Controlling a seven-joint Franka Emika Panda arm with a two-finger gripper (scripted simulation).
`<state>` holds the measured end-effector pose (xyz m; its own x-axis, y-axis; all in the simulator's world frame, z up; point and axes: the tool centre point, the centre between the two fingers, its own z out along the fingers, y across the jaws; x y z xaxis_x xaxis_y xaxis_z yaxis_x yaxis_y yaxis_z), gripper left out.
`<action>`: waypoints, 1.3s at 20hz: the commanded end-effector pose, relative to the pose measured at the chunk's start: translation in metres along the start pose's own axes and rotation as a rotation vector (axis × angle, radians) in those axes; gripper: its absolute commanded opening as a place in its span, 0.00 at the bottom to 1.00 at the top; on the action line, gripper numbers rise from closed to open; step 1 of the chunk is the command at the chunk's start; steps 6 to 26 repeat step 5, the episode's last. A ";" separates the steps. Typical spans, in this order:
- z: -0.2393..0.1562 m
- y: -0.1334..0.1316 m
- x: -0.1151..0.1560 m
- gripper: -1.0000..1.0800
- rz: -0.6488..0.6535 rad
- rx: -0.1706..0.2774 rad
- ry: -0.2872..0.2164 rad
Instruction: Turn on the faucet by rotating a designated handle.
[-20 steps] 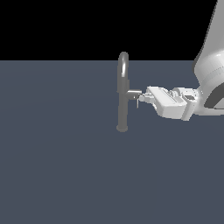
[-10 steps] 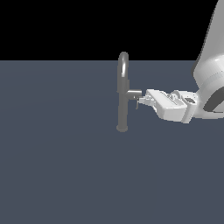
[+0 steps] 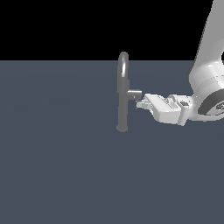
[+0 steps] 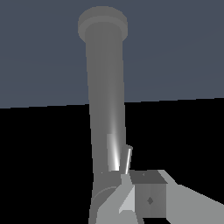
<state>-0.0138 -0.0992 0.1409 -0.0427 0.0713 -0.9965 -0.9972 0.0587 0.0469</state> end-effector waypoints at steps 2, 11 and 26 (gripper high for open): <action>0.000 -0.046 0.012 0.00 -0.042 0.072 0.059; 0.000 -0.051 0.016 0.00 -0.041 0.079 0.066; 0.000 -0.051 0.016 0.00 -0.041 0.079 0.066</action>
